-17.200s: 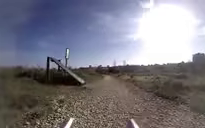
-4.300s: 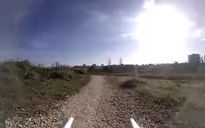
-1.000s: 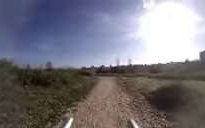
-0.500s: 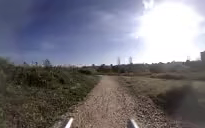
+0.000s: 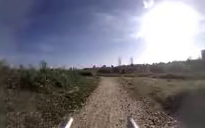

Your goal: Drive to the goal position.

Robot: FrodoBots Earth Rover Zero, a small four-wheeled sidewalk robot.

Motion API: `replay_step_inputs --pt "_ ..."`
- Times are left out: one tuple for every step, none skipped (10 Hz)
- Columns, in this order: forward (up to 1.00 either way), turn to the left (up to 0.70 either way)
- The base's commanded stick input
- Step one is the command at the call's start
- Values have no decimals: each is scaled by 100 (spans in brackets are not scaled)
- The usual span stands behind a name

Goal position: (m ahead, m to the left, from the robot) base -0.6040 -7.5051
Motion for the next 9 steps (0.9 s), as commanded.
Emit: replay_step_inputs --pt "50 0" --pt "50 0" --pt "50 0" --pt "50 0" --pt "50 0" --pt "50 0" --pt "50 0" --pt "50 0" --pt "50 0"
